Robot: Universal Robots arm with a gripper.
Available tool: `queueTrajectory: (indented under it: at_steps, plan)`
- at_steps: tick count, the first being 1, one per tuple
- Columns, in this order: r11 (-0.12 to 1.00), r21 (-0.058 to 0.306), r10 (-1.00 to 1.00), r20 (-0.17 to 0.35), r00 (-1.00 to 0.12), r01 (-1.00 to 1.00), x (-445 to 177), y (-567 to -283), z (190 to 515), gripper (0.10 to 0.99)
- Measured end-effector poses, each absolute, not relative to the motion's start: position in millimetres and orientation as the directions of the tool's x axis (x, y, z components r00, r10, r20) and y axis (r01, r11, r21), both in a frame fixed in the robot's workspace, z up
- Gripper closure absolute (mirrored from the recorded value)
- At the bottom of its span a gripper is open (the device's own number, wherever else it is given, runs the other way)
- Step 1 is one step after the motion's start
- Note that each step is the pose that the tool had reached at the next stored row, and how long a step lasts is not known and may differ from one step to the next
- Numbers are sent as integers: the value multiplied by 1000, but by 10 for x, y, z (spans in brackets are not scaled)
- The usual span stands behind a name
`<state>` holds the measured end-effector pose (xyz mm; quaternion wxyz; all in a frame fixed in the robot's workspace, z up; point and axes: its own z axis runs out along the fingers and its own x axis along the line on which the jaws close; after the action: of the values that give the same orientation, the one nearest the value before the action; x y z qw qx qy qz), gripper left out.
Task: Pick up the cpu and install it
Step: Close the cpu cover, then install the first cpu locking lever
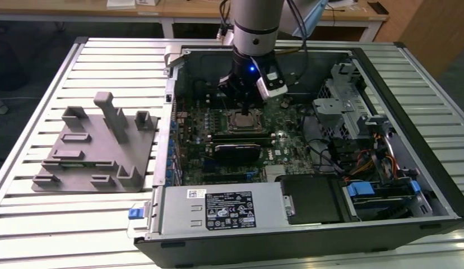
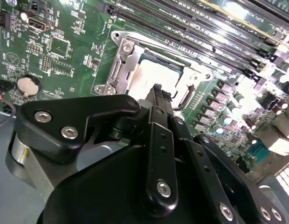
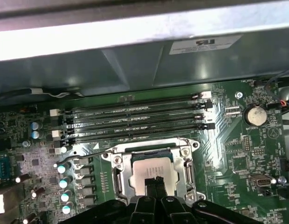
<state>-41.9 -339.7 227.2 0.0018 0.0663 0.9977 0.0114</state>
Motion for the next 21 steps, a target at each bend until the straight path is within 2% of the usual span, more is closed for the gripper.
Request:
queueTrajectory:
  at_steps: [7,21]
  plan:
    - [991,23,132,-2,-991,132,-419,-3397,2398,980]
    - [991,23,132,-3,-991,132,-471,-3397,2399,980]
